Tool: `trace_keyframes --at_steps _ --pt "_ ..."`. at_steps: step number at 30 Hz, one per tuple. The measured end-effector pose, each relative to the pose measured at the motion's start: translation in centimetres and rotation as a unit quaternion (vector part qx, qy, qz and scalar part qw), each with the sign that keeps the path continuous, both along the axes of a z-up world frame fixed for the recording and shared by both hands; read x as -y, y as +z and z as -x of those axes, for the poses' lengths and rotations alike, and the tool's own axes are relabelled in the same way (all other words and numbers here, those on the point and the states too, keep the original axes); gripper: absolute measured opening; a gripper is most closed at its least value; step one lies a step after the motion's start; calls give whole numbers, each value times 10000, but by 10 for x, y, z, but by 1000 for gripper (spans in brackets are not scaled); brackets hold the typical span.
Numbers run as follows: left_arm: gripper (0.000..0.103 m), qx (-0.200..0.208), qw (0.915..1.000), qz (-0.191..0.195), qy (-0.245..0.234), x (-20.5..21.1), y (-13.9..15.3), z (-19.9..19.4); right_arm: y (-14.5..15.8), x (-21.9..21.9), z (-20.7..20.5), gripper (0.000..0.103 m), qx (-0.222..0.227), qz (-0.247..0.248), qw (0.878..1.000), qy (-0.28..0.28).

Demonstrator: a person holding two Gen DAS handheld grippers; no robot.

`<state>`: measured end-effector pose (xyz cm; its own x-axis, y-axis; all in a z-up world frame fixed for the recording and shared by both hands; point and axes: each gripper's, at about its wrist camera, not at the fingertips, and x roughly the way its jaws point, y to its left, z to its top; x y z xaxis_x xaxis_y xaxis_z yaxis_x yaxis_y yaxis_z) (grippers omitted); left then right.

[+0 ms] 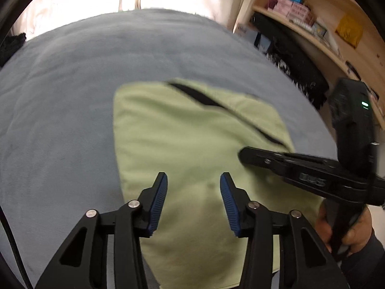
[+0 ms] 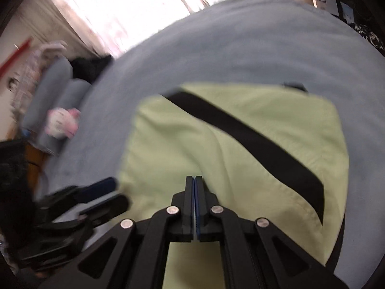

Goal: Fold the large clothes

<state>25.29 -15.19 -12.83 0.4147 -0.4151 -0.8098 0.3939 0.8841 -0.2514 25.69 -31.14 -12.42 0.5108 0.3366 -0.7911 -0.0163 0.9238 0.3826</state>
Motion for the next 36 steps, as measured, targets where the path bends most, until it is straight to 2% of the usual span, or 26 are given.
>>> trace_keyframes --at_steps 3,5,8,15,17,18,20,28,36 --pt "41 -70 9999 -135 -53 2 -18 0 -12 39 -1 0 102 690 9959 -580" --pt "41 8 9998 -131 -132 2 -18 2 -19 78 0 0 50 542 9947 -868" --pt "40 26 9997 -150 -174 5 -17 1 -21 95 7 0 48 444 9955 -835" --pt "41 -66 9998 -186 -101 7 -14 -1 -13 82 15 0 98 706 9926 -985" --pt "48 -80 9996 -271 -79 4 -14 2 -9 77 21 0 85 916 9907 -1007" --pt "55 -88 9995 -307 -63 3 -14 3 -7 75 24 0 70 949 9904 -1001" --pt "57 -97 9994 -335 -23 2 -14 4 -2 74 31 3 64 937 9904 -1010" --pt "58 -209 9992 -334 96 2 -8 22 15 69 59 3 84 790 9918 -1002" --pt "59 -276 9981 -478 262 -1 1 50 17 53 95 3 -4 627 9946 -826"
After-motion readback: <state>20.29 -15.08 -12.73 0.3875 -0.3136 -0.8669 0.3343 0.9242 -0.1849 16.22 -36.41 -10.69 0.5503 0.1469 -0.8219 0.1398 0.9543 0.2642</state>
